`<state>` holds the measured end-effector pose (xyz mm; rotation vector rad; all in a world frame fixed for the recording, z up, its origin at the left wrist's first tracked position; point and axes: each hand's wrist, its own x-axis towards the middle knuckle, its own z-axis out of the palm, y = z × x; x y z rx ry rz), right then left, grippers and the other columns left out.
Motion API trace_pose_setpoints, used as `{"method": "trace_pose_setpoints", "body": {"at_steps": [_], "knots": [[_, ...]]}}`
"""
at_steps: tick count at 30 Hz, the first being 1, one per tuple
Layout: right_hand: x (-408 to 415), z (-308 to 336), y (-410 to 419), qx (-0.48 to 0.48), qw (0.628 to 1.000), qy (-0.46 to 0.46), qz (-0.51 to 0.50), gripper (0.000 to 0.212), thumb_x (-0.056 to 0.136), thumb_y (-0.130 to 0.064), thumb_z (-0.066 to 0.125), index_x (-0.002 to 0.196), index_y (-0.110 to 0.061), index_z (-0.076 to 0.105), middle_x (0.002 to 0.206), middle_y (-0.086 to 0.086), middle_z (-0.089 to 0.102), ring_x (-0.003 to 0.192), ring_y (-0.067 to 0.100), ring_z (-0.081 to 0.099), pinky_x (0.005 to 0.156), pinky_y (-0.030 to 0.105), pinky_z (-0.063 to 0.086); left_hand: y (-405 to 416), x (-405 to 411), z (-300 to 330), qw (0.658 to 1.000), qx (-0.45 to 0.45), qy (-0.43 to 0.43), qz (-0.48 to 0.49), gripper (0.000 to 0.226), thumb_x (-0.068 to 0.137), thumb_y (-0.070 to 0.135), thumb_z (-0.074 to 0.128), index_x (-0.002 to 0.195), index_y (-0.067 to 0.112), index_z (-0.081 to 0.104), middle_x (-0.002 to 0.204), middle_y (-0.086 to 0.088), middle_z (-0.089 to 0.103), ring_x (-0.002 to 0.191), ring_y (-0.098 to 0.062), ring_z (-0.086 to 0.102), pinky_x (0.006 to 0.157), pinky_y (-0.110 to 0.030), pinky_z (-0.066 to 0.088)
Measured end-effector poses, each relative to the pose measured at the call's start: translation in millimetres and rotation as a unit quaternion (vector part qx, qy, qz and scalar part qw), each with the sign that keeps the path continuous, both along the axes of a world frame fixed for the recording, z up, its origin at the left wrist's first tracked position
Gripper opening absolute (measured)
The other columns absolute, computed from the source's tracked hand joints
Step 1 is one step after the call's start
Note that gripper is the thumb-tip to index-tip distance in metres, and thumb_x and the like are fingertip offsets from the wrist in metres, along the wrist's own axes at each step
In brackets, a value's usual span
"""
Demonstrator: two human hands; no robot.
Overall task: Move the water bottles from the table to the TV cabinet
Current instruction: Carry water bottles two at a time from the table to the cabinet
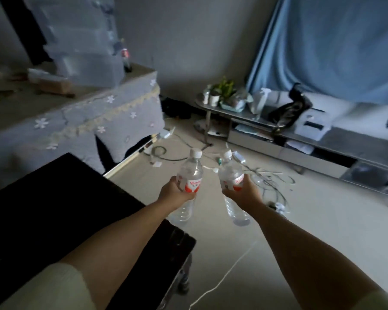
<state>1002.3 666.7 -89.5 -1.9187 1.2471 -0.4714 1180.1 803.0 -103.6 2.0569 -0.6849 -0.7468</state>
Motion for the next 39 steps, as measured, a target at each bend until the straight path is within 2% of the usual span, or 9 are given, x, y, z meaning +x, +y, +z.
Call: {"method": "trace_pose_setpoints", "body": {"at_steps": [4, 7, 9, 13, 17, 23, 27, 35, 39], "knots": [[-76.1, 8.4, -32.6, -0.004, 0.997, 0.000, -0.079, 0.057, 0.070, -0.037, 0.079, 0.113, -0.016, 0.047, 0.096, -0.001, 0.061, 0.077, 0.015, 0.055, 0.064, 0.026, 0.039, -66.1, -55.6, 9.6, 0.997, -0.007, 0.002, -0.074, 0.062, 0.061, 0.042, 0.084, 0.111, 0.022, 0.053, 0.108, 0.004, 0.065, 0.093, -0.016, 0.061, 0.076, -0.024, 0.045], [-137.4, 11.8, -55.2, 0.004, 0.992, -0.005, -0.122, 0.061, 0.072, -0.035, 0.080, 0.119, -0.013, 0.047, 0.103, 0.003, 0.063, 0.088, 0.021, 0.056, 0.074, 0.029, 0.042, -111.7, -108.1, 11.5, 0.991, -0.012, 0.011, -0.132, 0.068, 0.062, 0.042, 0.083, 0.120, 0.022, 0.052, 0.109, 0.005, 0.063, 0.092, -0.015, 0.058, 0.077, -0.024, 0.043], [-182.1, 12.9, -72.8, 0.009, 0.987, -0.009, -0.158, 0.060, 0.074, -0.034, 0.080, 0.119, -0.011, 0.047, 0.102, 0.004, 0.062, 0.087, 0.021, 0.056, 0.074, 0.029, 0.042, -140.9, -149.1, 11.0, 0.984, -0.012, 0.025, -0.176, 0.069, 0.063, 0.040, 0.084, 0.122, 0.022, 0.052, 0.111, 0.005, 0.064, 0.094, -0.015, 0.059, 0.081, -0.025, 0.045], [-246.1, 13.8, -102.1, 0.020, 0.976, -0.022, -0.218, 0.056, 0.074, -0.026, 0.080, 0.117, -0.008, 0.048, 0.096, 0.004, 0.061, 0.082, 0.021, 0.055, 0.070, 0.030, 0.041, -184.6, -209.9, 8.0, 0.973, -0.012, 0.040, -0.226, 0.058, 0.062, 0.038, 0.085, 0.109, 0.027, 0.054, 0.110, 0.003, 0.067, 0.098, -0.016, 0.062, 0.081, -0.026, 0.047], [-298.6, 5.6, -119.4, 0.031, 0.961, -0.036, -0.271, 0.056, 0.073, -0.025, 0.081, 0.117, -0.010, 0.049, 0.094, 0.002, 0.060, 0.082, 0.020, 0.055, 0.071, 0.029, 0.041, -222.4, -259.3, -1.9, 0.961, 0.014, 0.035, -0.275, 0.065, 0.063, 0.035, 0.085, 0.119, 0.020, 0.055, 0.114, 0.001, 0.066, 0.102, -0.020, 0.062, 0.088, -0.030, 0.049], [-364.3, -3.7, -143.3, 0.032, 0.941, -0.029, -0.337, 0.056, 0.072, -0.027, 0.081, 0.115, -0.011, 0.049, 0.094, 0.002, 0.060, 0.085, 0.023, 0.057, 0.074, 0.030, 0.043, -282.0, -318.1, -7.1, 0.940, 0.029, 0.022, -0.340, 0.068, 0.065, 0.033, 0.085, 0.123, 0.018, 0.054, 0.116, -0.001, 0.066, 0.105, -0.023, 0.062, 0.094, -0.034, 0.050], [-400.0, -10.0, -172.8, 0.038, 0.926, -0.024, -0.376, 0.055, 0.073, -0.027, 0.080, 0.115, -0.011, 0.048, 0.095, 0.002, 0.060, 0.085, 0.022, 0.057, 0.074, 0.031, 0.043, -333.1, -352.0, -13.8, 0.925, 0.036, 0.024, -0.376, 0.062, 0.064, 0.031, 0.085, 0.118, 0.018, 0.058, 0.112, -0.003, 0.068, 0.102, -0.023, 0.064, 0.093, -0.036, 0.051], [-449.6, -8.0, -273.9, 0.031, 0.900, -0.017, -0.434, 0.051, 0.071, -0.025, 0.080, 0.112, -0.009, 0.054, 0.098, 0.008, 0.067, 0.090, 0.027, 0.063, 0.076, 0.032, 0.047, -471.5, -399.2, -19.2, 0.894, 0.048, 0.004, -0.446, 0.067, 0.062, 0.033, 0.086, 0.120, 0.018, 0.055, 0.115, -0.003, 0.066, 0.103, -0.023, 0.062, 0.093, -0.037, 0.050], [-467.6, -3.5, -319.4, 0.027, 0.878, -0.031, -0.477, 0.052, 0.071, -0.029, 0.080, 0.112, -0.014, 0.051, 0.094, 0.001, 0.063, 0.088, 0.022, 0.059, 0.075, 0.031, 0.044, -540.2, -426.5, -12.4, 0.877, 0.043, -0.018, -0.478, 0.065, 0.061, 0.037, 0.085, 0.117, 0.019, 0.057, 0.112, -0.002, 0.067, 0.101, -0.023, 0.063, 0.090, -0.035, 0.051]]}}
